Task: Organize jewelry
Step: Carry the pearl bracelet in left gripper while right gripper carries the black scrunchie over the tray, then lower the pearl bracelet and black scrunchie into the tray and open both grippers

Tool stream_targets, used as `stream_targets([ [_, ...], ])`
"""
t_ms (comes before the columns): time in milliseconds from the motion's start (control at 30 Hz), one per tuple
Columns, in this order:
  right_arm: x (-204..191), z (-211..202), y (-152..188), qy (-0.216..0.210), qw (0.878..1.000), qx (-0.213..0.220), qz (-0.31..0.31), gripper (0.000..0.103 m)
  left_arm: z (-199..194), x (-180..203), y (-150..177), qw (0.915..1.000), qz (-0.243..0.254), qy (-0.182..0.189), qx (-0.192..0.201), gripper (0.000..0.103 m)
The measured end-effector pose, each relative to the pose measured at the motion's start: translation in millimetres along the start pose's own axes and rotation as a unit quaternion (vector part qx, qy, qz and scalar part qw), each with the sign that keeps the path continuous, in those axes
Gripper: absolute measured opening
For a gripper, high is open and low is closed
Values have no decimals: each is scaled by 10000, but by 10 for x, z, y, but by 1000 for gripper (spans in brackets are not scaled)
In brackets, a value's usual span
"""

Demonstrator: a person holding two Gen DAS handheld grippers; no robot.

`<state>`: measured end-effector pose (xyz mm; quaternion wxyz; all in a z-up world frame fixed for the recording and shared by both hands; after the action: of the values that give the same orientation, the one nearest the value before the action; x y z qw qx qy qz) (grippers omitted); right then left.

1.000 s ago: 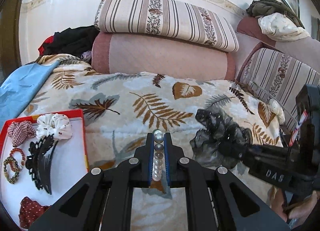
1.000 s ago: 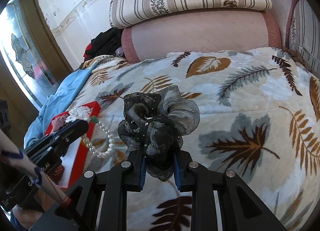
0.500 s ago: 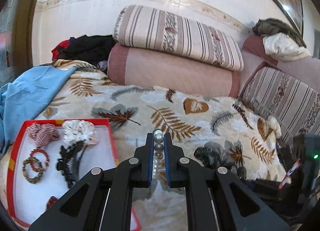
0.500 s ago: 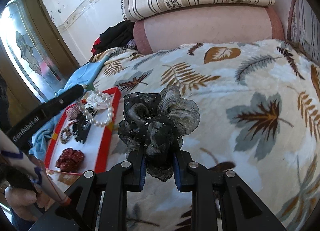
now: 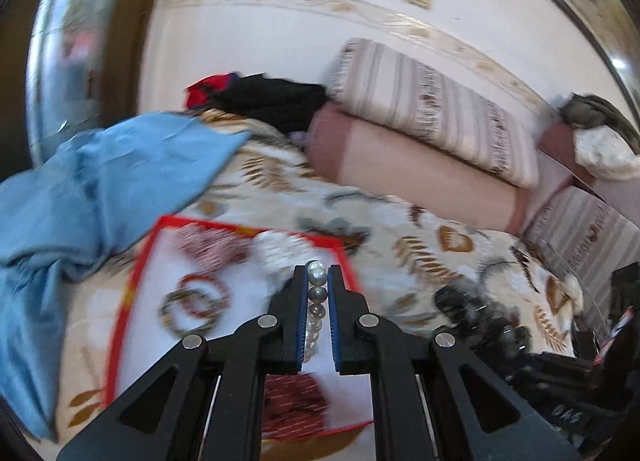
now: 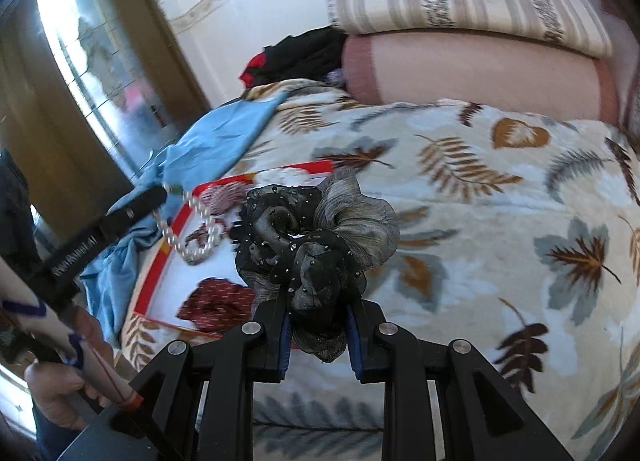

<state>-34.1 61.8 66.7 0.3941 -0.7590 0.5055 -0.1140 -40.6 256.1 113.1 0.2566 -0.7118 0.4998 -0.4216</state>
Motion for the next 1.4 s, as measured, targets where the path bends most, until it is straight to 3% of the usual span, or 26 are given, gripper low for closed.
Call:
stream_targets([
  [200,-367,234,-24,-151,9995,-136,-226,25,51,-679,40,9974,-428,-576,-78,9],
  [400,-490,568,35,-224,9988,-412,-124,25,265,-975,178,9942,-575,-763,-484,9],
  [700,-495,933,156,-72,9968,-770,-206,25,421,-1015,277,9922,-509,-865,-735,9],
  [933,-505,1102,135,-19,9964,-813,-224,25,558,-1017,324,9903,-430,-978,-894,9],
  [1400,-427,1102,181,64,9962,-822,-295,44,653,-959,394,9879,-172,-1156,-1019,9],
])
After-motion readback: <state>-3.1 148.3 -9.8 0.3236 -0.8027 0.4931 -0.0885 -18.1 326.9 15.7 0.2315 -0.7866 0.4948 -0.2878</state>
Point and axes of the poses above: each gripper's, at about its wrist camera, not at the fingertips, and z roughly the way its jaws point, x to its right, y to its underside, the point moved 7 cm from there along z, roughly the way its jaws point, and after that the axes turned 6 degrees about -z, right-handed, at the moved point
